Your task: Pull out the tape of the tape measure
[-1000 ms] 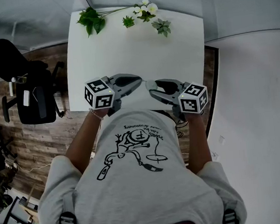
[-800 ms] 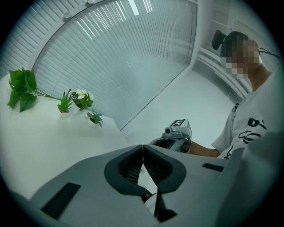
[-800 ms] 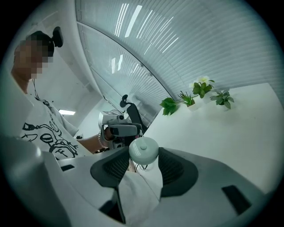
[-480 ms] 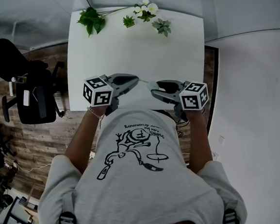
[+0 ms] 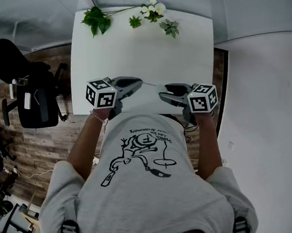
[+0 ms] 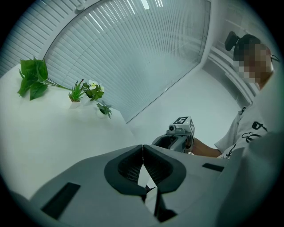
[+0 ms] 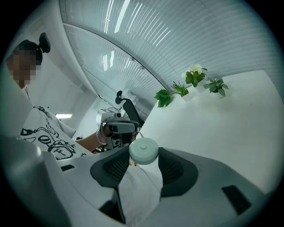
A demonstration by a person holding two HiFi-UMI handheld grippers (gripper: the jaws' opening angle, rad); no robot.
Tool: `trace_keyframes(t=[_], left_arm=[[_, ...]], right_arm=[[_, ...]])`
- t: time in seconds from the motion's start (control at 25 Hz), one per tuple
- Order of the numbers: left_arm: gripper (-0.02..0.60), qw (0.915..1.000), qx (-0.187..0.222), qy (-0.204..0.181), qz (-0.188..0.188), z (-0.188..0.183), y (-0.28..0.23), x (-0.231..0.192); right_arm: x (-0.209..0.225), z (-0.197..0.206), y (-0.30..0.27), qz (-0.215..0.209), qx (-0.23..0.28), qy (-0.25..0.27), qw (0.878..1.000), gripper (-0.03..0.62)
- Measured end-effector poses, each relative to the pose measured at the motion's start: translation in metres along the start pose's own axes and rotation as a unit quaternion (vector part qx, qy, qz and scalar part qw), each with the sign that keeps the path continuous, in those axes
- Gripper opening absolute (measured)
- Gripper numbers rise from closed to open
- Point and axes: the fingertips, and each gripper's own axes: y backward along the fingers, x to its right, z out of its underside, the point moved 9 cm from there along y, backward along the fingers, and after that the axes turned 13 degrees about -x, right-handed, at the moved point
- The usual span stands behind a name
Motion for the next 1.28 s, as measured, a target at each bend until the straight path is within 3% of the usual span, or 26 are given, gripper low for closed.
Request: trace_keyframes(t=[1.28], left_arm=[[0.022,0.999,-0.002,0.037,-0.023,0.008,0.018,-0.025]], right_arm=[[0.024,0.01,0.021,0.017,-0.016,-0.03,0.999,0.216]])
